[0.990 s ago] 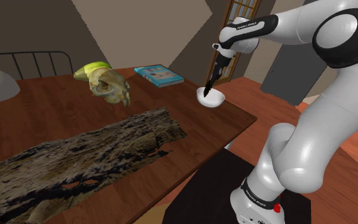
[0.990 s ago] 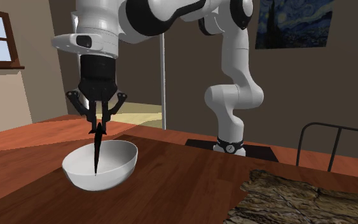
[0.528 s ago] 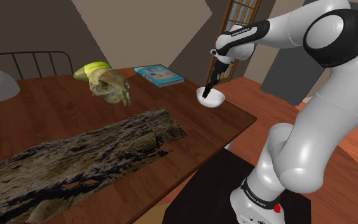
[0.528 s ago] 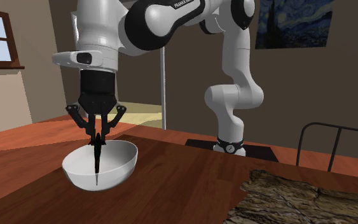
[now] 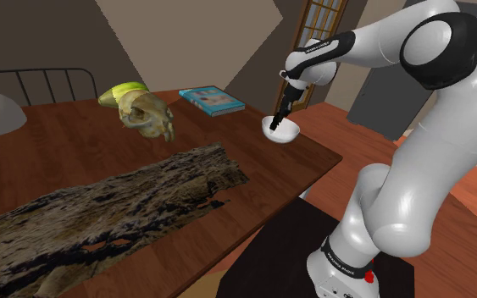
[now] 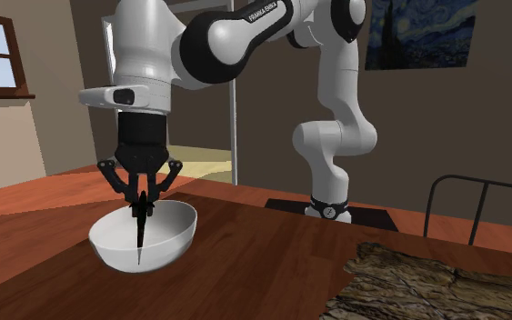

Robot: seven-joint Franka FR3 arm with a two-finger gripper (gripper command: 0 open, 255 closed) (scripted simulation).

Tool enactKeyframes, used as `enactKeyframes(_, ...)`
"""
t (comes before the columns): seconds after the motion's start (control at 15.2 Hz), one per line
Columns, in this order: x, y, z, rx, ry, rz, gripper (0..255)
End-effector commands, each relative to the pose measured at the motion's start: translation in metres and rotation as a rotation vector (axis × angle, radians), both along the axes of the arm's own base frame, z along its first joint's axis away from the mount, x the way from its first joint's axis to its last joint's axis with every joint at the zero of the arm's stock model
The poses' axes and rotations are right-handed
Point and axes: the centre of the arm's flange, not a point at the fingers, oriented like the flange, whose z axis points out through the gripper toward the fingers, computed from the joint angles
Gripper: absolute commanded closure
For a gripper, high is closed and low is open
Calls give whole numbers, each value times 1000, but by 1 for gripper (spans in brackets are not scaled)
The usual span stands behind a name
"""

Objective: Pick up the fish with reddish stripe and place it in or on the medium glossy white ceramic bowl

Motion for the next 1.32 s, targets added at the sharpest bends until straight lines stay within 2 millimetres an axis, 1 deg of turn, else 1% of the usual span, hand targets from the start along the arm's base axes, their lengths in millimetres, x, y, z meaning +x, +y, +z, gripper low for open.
enactKeyframes(0.0,-1,1,-4,4,11,0,255)
enactKeyframes(0.07,-1,1,-4,4,11,0,255)
enactKeyframes(0.13,0,1,-5,4,11,0,0)
enactKeyframes(0.46,-1,1,-4,4,11,0,0)
enactKeyframes(0.66,-7,1,35,4,11,0,0)
enactKeyframes(0.73,-9,1,45,4,11,0,0)
enactKeyframes(1.25,-9,1,45,4,11,0,0)
